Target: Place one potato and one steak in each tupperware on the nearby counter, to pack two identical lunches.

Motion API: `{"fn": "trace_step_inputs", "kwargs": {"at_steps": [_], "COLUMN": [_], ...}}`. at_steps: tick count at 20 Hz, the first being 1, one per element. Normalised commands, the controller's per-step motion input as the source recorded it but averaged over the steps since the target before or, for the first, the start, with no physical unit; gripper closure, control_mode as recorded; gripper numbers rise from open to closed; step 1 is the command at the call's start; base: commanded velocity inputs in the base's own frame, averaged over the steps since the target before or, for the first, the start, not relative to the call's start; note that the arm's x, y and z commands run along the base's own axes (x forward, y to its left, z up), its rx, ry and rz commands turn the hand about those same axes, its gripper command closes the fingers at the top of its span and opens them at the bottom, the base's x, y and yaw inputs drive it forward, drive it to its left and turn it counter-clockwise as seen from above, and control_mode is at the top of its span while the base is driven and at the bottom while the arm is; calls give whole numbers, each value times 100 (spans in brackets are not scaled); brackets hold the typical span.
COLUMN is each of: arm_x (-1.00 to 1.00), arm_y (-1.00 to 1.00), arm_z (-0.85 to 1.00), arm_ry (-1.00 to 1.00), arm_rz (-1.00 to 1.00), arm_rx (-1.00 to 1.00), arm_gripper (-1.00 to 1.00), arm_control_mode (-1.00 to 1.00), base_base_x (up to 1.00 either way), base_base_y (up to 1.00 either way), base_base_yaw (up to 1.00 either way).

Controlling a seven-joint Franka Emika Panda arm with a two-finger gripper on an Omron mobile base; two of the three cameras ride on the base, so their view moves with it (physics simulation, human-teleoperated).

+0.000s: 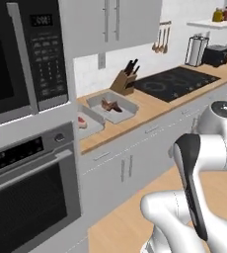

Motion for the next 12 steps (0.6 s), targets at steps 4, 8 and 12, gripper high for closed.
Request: {"fn": "trace_step_inputs", "kwargs": {"at_steps": [4,8,12], "arm_x": [0,0,0], "arm_y": [0,0,0], "arm_z": [0,0,0], "arm_ry": [0,0,0], "arm_rz": [0,0,0], "arm_rx": [0,0,0], "arm_gripper": [100,100,100], "arm_control_mode": [100,100,100], "base_base_x": [85,66,76], "base_base_y": [-77,-77,-44], "base_base_yaw": [54,60,76]}}
